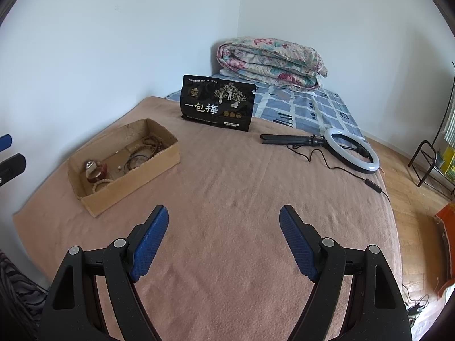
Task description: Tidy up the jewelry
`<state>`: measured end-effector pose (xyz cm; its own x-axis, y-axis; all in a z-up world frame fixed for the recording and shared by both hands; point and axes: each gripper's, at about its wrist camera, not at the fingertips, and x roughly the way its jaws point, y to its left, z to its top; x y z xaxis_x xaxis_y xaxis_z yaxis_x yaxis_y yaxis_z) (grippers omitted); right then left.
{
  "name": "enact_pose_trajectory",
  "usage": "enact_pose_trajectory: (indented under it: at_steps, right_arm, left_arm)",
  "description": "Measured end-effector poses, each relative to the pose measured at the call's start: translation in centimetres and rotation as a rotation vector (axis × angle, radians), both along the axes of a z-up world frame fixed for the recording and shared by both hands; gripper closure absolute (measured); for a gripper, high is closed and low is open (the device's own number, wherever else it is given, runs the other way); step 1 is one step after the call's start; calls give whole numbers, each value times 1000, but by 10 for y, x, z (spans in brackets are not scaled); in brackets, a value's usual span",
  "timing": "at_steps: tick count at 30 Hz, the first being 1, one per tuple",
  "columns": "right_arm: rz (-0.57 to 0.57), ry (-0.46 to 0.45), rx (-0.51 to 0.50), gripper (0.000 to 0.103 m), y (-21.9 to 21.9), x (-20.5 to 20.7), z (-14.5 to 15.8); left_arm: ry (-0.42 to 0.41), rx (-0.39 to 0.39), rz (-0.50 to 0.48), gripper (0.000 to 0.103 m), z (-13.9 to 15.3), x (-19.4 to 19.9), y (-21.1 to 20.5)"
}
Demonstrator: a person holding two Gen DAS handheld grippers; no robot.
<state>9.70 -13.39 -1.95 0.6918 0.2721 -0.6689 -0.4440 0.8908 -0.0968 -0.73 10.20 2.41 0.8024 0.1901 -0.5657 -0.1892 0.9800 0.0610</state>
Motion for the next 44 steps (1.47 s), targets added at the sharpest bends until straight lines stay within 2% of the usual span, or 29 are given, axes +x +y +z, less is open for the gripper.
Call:
enact_pose_trajectory:
  at_steps: [44]
  right_arm:
    - [-8,14,-3,23,-3,-2,-6]
  left_arm:
    - [-17,16,27,1,-5,-7,6]
